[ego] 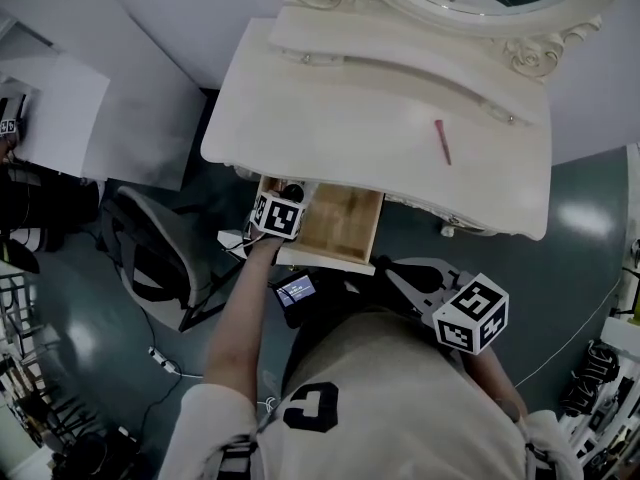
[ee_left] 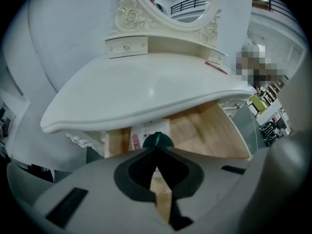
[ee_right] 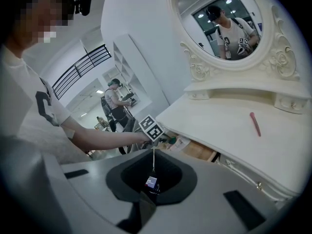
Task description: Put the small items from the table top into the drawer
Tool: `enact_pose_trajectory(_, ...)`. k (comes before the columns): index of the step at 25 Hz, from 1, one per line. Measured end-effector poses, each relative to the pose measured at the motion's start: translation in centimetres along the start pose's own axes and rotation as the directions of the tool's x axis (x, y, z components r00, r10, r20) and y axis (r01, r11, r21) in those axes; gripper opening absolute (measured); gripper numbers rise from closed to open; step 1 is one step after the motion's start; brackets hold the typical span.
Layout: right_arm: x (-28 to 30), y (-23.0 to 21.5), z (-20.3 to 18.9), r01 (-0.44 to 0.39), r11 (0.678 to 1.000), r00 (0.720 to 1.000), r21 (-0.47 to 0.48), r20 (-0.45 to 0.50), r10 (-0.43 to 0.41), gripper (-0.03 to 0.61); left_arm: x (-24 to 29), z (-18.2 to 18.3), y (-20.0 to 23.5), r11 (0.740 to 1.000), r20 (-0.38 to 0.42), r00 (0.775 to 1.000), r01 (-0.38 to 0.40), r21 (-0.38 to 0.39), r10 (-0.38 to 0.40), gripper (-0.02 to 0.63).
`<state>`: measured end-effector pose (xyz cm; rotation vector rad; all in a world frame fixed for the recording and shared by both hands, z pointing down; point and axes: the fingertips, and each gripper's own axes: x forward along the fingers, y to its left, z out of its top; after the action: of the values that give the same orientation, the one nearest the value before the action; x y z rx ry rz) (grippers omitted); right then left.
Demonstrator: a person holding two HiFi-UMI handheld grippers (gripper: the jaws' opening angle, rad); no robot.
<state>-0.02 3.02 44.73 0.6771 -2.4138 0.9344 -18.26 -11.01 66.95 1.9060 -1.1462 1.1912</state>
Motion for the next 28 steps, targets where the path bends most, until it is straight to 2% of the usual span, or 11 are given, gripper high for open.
enact_pose_trajectory(12, -0.9, -1.0, -0.7, 0.044, 0.998, 0.999, 0.046, 0.007, -0.044, 0.029, 3.4, -1.2, 0.2, 0.994, -0.052, 0.997, 0.042, -0.102, -0.048, 0.057)
enact_pose_trajectory(28, -2.2, -1.2, -2.2, 0.096, 0.993, 0.995, 0.066, -0.009, -0.096, 0.029, 5.7, -1.4, 0.4, 0.99, -0.072, 0.995, 0.064, -0.123, -0.073, 0.058)
